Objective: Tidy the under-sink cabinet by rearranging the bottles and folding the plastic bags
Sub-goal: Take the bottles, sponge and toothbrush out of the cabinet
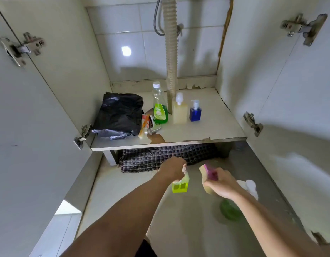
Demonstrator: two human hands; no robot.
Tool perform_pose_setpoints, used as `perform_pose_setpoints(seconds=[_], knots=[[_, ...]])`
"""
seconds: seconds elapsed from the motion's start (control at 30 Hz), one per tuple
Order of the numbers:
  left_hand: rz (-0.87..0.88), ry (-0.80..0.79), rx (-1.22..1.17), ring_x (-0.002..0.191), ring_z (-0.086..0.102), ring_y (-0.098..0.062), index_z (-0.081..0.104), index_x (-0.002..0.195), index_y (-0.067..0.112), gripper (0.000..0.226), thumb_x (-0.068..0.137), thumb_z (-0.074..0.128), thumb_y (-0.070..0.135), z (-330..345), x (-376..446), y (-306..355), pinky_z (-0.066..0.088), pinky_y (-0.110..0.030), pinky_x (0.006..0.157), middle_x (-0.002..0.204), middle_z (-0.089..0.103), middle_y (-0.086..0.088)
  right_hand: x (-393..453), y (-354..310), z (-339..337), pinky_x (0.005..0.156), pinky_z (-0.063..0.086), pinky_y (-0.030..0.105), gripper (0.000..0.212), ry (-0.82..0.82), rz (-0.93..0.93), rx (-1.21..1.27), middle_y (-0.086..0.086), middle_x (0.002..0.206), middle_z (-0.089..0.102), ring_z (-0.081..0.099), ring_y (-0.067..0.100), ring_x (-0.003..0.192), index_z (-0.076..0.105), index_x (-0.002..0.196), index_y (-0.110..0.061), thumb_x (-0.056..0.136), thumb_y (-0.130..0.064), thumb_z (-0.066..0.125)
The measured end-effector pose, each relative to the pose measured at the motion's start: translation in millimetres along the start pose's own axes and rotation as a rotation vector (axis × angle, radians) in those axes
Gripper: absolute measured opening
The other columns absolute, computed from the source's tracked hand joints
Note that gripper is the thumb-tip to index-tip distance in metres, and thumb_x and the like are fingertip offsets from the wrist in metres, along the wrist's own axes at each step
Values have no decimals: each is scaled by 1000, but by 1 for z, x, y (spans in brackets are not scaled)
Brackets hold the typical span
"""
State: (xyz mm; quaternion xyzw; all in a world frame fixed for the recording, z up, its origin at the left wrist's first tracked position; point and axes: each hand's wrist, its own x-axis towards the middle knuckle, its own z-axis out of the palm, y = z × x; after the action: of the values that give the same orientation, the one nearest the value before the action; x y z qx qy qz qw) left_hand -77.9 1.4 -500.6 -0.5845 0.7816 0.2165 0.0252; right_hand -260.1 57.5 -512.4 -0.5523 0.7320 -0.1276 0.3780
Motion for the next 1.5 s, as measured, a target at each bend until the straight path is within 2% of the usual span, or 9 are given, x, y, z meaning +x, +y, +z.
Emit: perform_pose_setpoints(seconds=[0.1, 0.23, 0.43, 0.87, 0.97, 1.1, 1.3, 1.43, 1.5], knots=[[-30, 0, 3, 115, 55, -29, 59, 120, 21, 33, 88, 56, 13, 27, -3, -16, 48, -35, 87, 124, 59, -8, 2, 14, 21, 49, 41, 24, 20, -63, 39, -38, 7, 88, 65, 61, 16, 72, 64, 73, -14, 70, -32, 56], [-72, -39, 8, 114, 55, -29, 54, 126, 25, 36, 90, 56, 18, 59, 4, -30, 47, -35, 89, 129, 55, -10, 16, 39, 61, 75, 53, 31, 48, -114, 128, -23, 7, 109, 55, 59, 23, 92, 56, 107, -16, 62, -33, 61], [-71, -71, 5, 111, 56, -30, 51, 129, 22, 36, 93, 54, 22, 85, 19, -50, 46, -37, 89, 126, 57, -10, 42, 59, 111, 101, 43, 36, 70, -177, 237, -150, 13, 136, 34, 45, 31, 122, 32, 139, -5, 81, -29, 61], [7, -133, 8, 119, 52, -24, 49, 132, 22, 39, 93, 55, 25, 102, 25, -77, 46, -36, 95, 133, 56, -2, 66, 63, 136, 101, 44, 35, 63, -279, 275, -484, 16, 144, 23, 45, 32, 124, 25, 142, -4, 90, -26, 51], [72, -154, 2, 128, 46, -21, 41, 139, 21, 55, 91, 58, 40, 75, 41, -71, 42, -37, 103, 143, 47, -1, 82, 29, 101, 86, 48, 34, 42, -185, 182, -407, 13, 129, 46, 54, 29, 111, 48, 125, -7, 90, -31, 51], [112, 216, -243, 125, 49, -21, 43, 139, 16, 54, 91, 59, 37, -4, 84, -54, 39, -34, 106, 138, 52, -4, 114, -40, 22, 69, 46, 28, 18, 190, -10, -139, 6, 100, 64, 59, 21, 84, 59, 101, -14, 90, -26, 53], [145, 577, -311, 120, 48, -26, 37, 138, 6, 58, 88, 64, 16, -112, 153, -36, 37, -27, 99, 136, 48, -12, 183, -122, -65, 83, 40, 25, 45, 479, -239, 43, 11, 125, 56, 55, 23, 111, 46, 127, -8, 86, -17, 62], [115, 548, -400, 128, 41, -28, 26, 141, 2, 74, 82, 70, 12, -129, 196, -24, 37, -26, 99, 144, 37, -14, 232, -142, -91, 83, 33, 23, 70, 443, -150, 140, 13, 143, 40, 43, 26, 127, 28, 142, -7, 83, -14, 67], [42, 476, -480, 122, 43, -26, 30, 135, 2, 70, 80, 73, 15, -129, 214, -19, 36, -24, 87, 135, 42, -12, 248, -143, -95, 86, 34, 26, 80, 384, -113, 149, 12, 145, 39, 42, 27, 128, 22, 146, -10, 81, -11, 69]])
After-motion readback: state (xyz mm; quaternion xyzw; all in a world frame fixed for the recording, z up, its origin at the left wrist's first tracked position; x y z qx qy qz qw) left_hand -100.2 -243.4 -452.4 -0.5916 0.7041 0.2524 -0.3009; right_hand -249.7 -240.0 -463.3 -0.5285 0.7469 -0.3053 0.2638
